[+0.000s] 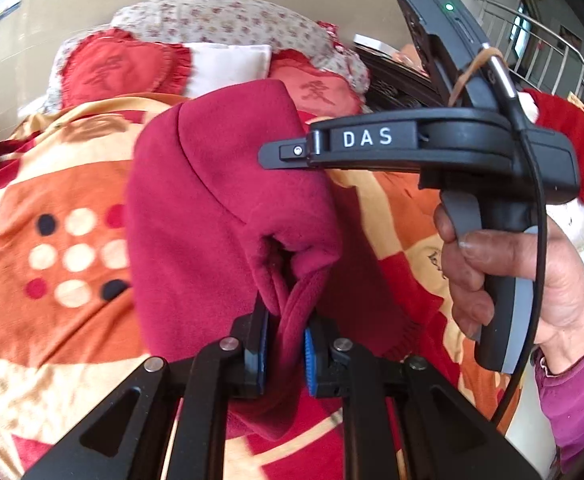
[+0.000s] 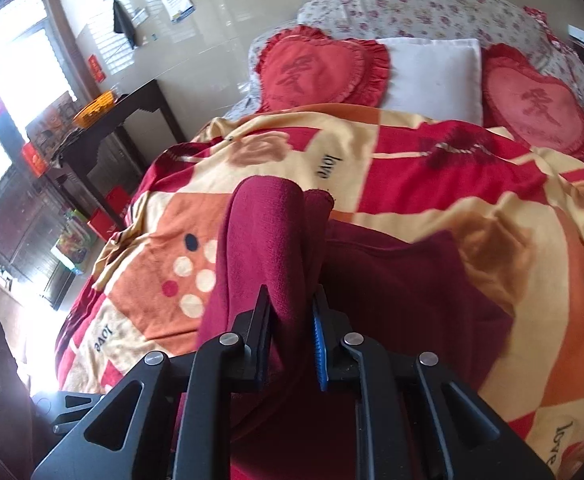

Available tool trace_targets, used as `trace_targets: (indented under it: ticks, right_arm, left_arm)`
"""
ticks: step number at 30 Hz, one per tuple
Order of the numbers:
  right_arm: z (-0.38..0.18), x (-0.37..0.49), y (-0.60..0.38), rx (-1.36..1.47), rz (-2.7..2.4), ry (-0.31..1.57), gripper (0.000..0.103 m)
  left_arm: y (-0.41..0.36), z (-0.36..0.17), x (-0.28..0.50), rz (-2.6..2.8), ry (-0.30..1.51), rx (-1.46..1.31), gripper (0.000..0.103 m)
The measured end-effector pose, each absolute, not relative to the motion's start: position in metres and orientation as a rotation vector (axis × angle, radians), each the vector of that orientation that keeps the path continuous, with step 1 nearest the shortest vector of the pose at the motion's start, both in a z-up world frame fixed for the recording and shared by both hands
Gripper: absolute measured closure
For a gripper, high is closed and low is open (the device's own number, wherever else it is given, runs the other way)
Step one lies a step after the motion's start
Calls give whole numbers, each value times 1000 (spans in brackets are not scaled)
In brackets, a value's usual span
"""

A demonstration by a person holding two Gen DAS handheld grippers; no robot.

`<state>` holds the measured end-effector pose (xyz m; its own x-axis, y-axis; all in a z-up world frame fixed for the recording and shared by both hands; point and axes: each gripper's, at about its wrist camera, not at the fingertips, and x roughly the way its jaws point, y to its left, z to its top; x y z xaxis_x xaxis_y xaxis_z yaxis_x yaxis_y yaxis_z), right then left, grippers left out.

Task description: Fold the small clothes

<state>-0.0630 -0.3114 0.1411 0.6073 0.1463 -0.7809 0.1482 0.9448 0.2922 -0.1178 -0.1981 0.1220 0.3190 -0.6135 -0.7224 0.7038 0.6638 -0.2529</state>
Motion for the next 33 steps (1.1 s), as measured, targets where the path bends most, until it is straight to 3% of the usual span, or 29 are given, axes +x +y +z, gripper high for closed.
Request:
trace_targets:
  ticks: [11, 13, 14, 17, 23, 26, 28, 31, 33]
  right_arm:
    - [119, -99, -379, 414, -148, 909, 103]
    - [105, -97, -387, 452, -151, 930, 103]
    - [99, -95, -386, 446, -157, 947, 103]
    - [85, -95, -381, 365, -195, 967, 103]
    - [95, -110, -389, 453, -170, 947, 103]
    - [106, -130, -389, 569, -107, 912, 88]
    - [109, -140, -384, 612, -81, 900, 85]
    - [100, -148, -376, 699, -40, 925, 69]
    - [88, -148, -374, 750, -40, 949, 66]
  left_arm:
    - [-256, 102, -134, -931, 943, 152, 85]
    - [-253, 102, -134, -920, 956, 160, 72]
    - [-250, 103, -134, -918, 961, 162, 58]
    - [-229, 114, -134, -933, 968, 130, 36]
    - [-181, 130, -129, -878, 895, 177, 31]
    - [-164, 123, -119, -808, 884, 200, 31]
    - [-156, 112, -111, -764, 909, 197, 31]
    - [-154, 98, -106, -735, 926, 201, 31]
    - [-156, 91, -106, -728, 933, 208, 31]
